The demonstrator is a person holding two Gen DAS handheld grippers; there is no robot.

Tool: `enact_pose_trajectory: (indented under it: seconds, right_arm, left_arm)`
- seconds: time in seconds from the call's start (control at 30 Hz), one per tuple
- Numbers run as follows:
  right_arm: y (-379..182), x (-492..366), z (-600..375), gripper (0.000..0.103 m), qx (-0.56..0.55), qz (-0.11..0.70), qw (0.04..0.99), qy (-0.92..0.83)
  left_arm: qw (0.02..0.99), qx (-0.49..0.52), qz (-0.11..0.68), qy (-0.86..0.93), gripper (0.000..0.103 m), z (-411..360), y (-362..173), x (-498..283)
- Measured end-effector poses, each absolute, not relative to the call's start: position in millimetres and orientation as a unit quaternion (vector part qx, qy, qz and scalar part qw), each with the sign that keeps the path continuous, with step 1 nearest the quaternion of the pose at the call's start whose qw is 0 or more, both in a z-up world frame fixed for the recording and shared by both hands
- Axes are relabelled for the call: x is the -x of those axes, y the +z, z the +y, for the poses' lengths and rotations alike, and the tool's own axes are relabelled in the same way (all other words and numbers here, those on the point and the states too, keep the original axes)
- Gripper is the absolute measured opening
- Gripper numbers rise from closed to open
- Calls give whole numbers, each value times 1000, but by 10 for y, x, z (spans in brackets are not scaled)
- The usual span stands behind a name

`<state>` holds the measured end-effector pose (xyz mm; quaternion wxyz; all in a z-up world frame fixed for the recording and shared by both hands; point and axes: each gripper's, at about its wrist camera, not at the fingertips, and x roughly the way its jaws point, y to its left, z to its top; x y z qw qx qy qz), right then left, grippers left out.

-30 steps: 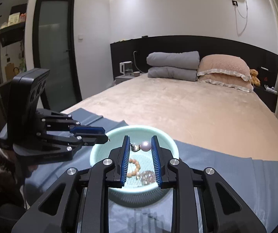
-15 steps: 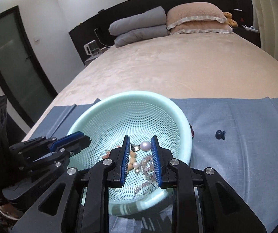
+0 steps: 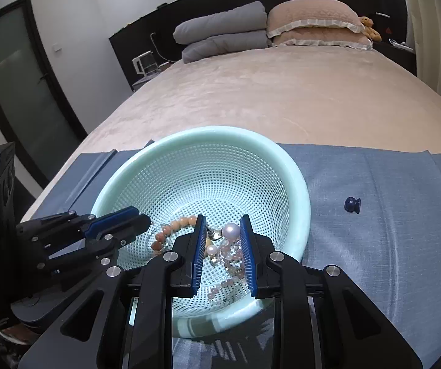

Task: Organize jewelry
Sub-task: 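Carry both earrings over the green basket with both tools, then open both tools inside the basket to release the earrings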

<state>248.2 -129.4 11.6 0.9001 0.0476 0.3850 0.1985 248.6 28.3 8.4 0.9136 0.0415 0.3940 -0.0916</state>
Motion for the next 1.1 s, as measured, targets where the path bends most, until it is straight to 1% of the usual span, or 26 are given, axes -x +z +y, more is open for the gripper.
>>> enact_pose_trajectory:
  seconds: [0.6, 0.63, 0.67, 0.73, 0.87, 0.9, 0.93, 1.0, 1.03, 1.07, 1.1]
  right_arm:
    - [106, -2460, -1232, 22, -16, 384, 902, 198]
    - [102, -2457, -1233, 23, -16, 384, 902, 198]
    - [99, -2456, -1236, 23, -16, 384, 902, 196]
    - [92, -2456, -1256, 23, -17, 385, 902, 195]
    - [107, -2433, -1289, 36, -17, 377, 906, 193]
    - [114, -2421, -1296, 40, -16, 373, 908, 190]
    - [125, -2411, -1304, 41, -16, 369, 910, 189]
    - [153, -2390, -1321, 52, -17, 360, 914, 188]
    - [175, -2374, -1332, 54, -16, 351, 918, 185]
    - [196, -2353, -1341, 62, -16, 342, 922, 180]
    - [214, -2338, -1352, 73, -16, 335, 926, 176]
  left_arm:
    - [912, -35, 399, -84, 15, 325, 98, -2465]
    - [913, -33, 398, -81, 18, 338, 111, -2460]
    - [914, -33, 397, -78, 26, 349, 122, -2451]
    - [916, -31, 392, -80, 31, 371, 145, -2428]
    - [923, -30, 374, -81, 52, 381, 204, -2360]
    - [925, -28, 370, -82, 54, 387, 220, -2342]
    - [926, -28, 367, -81, 58, 390, 233, -2329]
    - [930, -34, 358, -73, 65, 397, 266, -2305]
    - [932, -37, 354, -66, 72, 408, 279, -2292]
    - [934, -38, 349, -59, 76, 426, 290, -2279]
    - [936, -37, 347, -55, 77, 445, 299, -2267]
